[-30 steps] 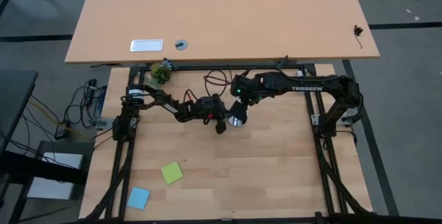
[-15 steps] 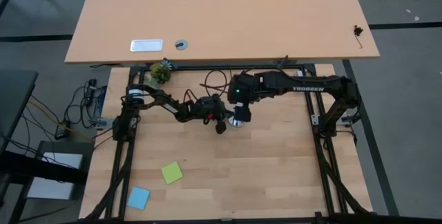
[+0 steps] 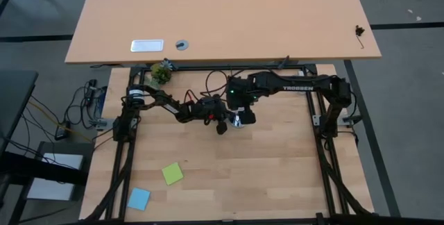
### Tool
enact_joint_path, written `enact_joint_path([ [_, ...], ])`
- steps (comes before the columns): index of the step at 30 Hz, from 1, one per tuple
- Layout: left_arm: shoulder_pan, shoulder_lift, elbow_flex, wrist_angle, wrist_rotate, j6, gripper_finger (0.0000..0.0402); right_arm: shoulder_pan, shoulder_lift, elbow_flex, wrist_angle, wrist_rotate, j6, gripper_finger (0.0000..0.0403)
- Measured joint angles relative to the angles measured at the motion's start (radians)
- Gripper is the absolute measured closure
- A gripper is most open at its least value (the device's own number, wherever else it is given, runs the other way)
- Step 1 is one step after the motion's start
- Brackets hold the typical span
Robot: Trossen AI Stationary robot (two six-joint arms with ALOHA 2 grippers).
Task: Screw lightbulb
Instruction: Insert the lightbulb into the lamp
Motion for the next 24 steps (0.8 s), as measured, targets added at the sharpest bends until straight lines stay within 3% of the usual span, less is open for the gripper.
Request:
enact_joint_path([
  [5,0.000,0.000,0.000,0.000,0.000,0.001,0.0401,0.001,0.011,0.002,-0.006,0.003,0.122,0.0120],
  [13,0.000,0.000,0.000,0.000,0.000,0.004,0.0401,0.000,0.015,0.003,-0.010,0.048,0.657,0.0121],
  [16,0.000,0.000,0.000,0.000,0.000,0.004,0.0401,0.004,0.017,0.002,-0.010,0.042,0.690,0.0108],
  [24,0.000,0.000,0.000,0.001,0.000,0.003,0.0401,0.008,-0.031,-0.003,0.008,0.031,0.569,0.0070],
])
